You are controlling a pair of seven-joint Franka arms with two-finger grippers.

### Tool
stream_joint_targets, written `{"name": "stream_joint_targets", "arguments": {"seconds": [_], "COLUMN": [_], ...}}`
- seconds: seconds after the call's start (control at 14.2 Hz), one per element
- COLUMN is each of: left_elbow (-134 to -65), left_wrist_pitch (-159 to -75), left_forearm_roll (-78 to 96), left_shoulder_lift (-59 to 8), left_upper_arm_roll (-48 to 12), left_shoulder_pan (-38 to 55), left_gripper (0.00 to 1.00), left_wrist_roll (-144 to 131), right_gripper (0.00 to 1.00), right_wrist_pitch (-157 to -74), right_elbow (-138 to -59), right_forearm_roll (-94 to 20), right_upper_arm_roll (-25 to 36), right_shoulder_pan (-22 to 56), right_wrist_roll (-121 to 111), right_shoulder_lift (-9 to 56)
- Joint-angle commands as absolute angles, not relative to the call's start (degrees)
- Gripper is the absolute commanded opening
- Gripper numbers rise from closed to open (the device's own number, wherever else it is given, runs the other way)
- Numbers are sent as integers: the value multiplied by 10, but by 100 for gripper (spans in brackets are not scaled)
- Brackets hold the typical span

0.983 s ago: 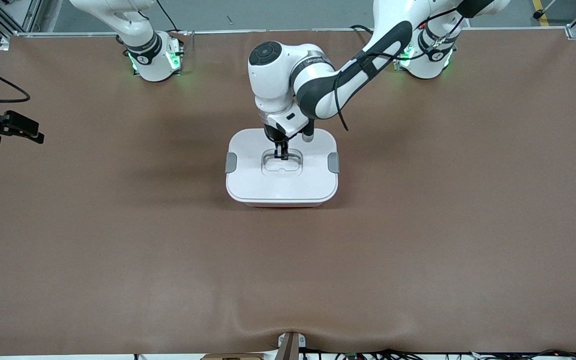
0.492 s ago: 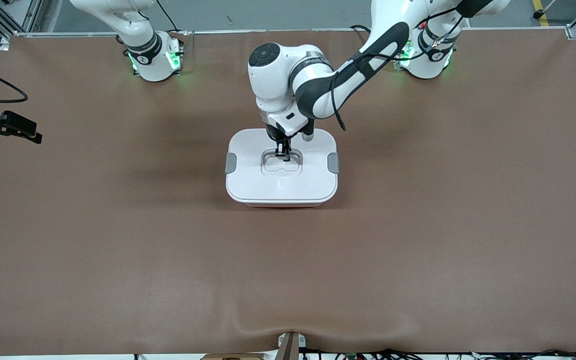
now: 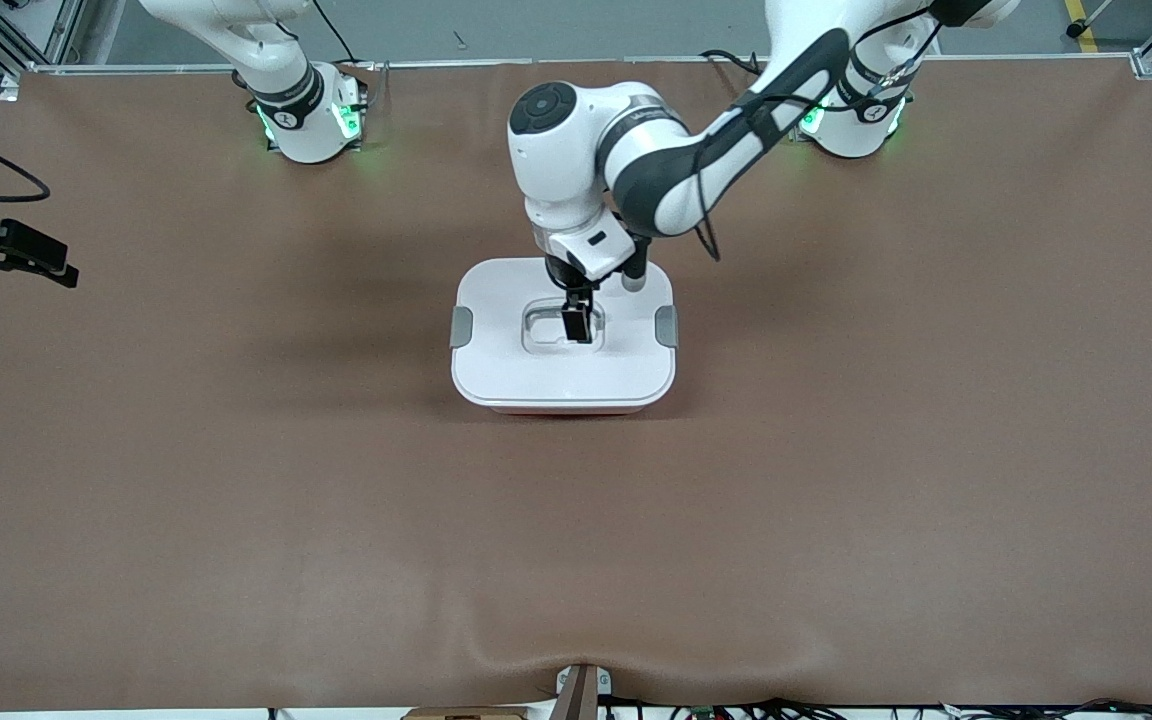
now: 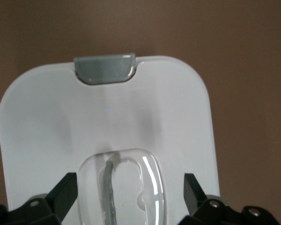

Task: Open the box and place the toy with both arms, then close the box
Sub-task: 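Release the lid handle and raise the left gripper away from the box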

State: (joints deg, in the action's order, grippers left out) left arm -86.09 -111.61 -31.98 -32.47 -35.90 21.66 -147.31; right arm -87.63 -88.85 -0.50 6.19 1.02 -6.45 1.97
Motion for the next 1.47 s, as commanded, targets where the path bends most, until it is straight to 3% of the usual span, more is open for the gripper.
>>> {"name": "stream_joint_targets", "arguments": {"seconds": [0.0, 0.7, 0.98, 1.4], "left_elbow": [-862, -860, -831, -805], "left_wrist_pitch": [-1083, -964, -916, -859], "left_forearm_roll": [-239, -98, -98, -108], "left_shoulder_lift": [-268, -155, -151, -149], "left_upper_arm_roll": [-364, -363, -360, -359], "left_shoulder_pan": [161, -36, -67, -159], "left_gripper": [100, 100, 100, 100], "left_wrist_roll": [-1357, -885, -809, -397], "right_gripper": [100, 100, 100, 100], "right_wrist_pitch": [-871, -868, -870, -868], "right_elbow": [-876, -875, -875, -875], "right_forearm_roll": [-4, -2, -5, -6], "right_upper_arm_roll": [62, 61, 60, 61], "right_shoulder_pan": [11, 10, 11, 10], "right_wrist_roll": [-72, -71, -70, -62], "right_shoulder_lift": [23, 23, 23, 22]}}
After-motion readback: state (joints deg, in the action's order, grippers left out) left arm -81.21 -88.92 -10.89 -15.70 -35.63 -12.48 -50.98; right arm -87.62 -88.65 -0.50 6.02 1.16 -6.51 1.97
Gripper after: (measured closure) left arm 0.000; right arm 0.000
